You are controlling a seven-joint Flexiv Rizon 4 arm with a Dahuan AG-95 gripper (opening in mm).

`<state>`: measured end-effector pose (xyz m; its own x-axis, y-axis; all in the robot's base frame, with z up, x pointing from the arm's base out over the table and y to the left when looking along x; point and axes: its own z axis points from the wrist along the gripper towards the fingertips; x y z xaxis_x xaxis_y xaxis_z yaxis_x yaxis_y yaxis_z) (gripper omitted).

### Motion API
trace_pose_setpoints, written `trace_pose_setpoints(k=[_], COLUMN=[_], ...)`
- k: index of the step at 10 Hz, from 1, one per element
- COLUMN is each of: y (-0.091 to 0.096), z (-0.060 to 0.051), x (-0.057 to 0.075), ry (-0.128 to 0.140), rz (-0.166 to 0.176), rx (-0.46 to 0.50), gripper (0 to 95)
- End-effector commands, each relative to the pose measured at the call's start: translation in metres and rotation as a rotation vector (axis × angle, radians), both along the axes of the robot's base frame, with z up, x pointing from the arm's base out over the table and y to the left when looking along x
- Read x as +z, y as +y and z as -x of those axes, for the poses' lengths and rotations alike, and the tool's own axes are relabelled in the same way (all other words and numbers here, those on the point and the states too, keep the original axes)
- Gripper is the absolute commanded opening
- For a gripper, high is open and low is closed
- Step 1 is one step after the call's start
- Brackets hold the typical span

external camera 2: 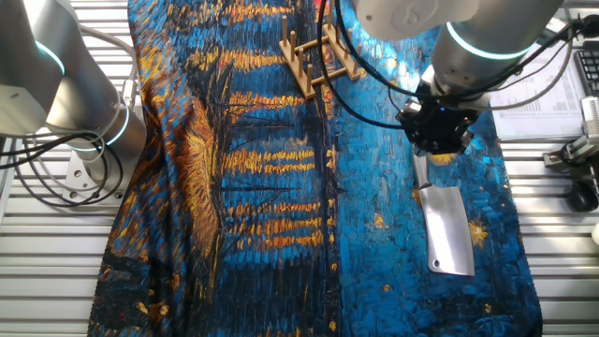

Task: Put the knife on the knife rack

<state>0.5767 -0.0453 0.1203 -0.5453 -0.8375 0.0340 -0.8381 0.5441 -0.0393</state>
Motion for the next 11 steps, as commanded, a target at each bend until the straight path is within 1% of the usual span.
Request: trace_pose_setpoints(k=[1,2,3,4,5,6,7,8,9,10,11], y=[-0.006,-0.009,-0.01,-0.011,-0.011,-0.01,-0.01,-0.01,-0.01,-0.009,-0.008], z=[-0.011,-0.016,-0.017,-0.019,-0.02,-0.02,-0.02,-0.02,-0.02,-0.019,-0.019], x=[-0.009,-0.016,-0.018,-0.025,-0.03,-0.03,-0.031,-0.032,-0.037,-0.046,-0.049], ry=[0.002,0.001,0.001,0.002,0.006,0.008,0.009,0.019,0.028,0.038,0.042], rz=[-0.007,-0.04,-0.05,-0.071,-0.074,-0.072,-0.071,-0.057,-0.057,-0.071,-0.061], rx=[0.103,0.135,0.146,0.196,0.267,0.338,0.38,0.421,0.462,0.491,0.485], gripper=[0.0,0.0,0.0,0.0,0.0,0.0,0.0,0.0,0.0,19.0,19.0])
